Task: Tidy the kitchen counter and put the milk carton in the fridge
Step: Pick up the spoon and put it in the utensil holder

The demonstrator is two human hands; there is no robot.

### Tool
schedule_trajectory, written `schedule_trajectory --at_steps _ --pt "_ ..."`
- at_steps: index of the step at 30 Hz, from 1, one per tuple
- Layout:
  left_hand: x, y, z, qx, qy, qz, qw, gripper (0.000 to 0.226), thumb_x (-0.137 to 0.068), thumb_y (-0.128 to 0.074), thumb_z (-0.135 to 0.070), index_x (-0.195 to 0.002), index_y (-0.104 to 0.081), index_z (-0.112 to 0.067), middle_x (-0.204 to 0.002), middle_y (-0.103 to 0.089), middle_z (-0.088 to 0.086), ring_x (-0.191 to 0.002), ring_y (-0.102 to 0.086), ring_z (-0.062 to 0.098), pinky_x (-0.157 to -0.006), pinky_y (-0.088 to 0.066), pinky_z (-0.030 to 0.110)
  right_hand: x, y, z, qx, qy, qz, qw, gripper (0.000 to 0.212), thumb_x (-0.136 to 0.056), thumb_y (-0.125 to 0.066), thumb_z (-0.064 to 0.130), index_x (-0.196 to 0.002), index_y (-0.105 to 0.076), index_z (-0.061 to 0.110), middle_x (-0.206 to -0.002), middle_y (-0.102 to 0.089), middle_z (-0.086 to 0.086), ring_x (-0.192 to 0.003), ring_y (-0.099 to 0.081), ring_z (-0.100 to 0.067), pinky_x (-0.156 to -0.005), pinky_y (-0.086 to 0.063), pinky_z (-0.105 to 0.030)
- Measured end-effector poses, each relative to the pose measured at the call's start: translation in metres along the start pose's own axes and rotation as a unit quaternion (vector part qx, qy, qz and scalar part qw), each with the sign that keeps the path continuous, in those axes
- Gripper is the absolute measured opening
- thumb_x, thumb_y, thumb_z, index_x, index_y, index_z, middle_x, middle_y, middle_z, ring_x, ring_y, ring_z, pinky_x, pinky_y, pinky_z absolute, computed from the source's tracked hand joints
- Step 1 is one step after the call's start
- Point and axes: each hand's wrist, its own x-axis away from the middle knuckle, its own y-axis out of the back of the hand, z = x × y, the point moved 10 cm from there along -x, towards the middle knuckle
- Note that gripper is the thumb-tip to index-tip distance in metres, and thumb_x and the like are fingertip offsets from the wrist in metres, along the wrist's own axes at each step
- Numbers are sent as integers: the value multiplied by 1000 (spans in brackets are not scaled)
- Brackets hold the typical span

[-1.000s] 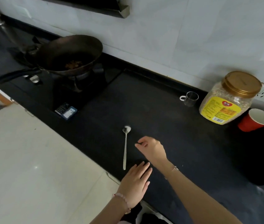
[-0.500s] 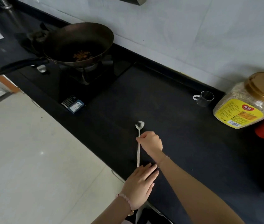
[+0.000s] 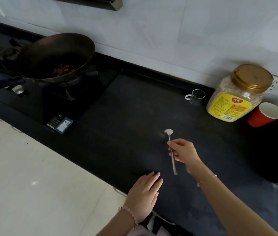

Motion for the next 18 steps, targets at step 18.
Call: schedule_trajectory --at_steps 18 --pt "164 -28 36 354 471 -205 782 35 -91 -45 -11 -90 -59 -44 -95 -67 -9 -93 -64 12 -90 -50 28 72 -49 -49 126 36 175 976 10 -88 -61 15 -89 -66 6 -76 -64 -8 -68 -61 -13 -61 -49 -22"
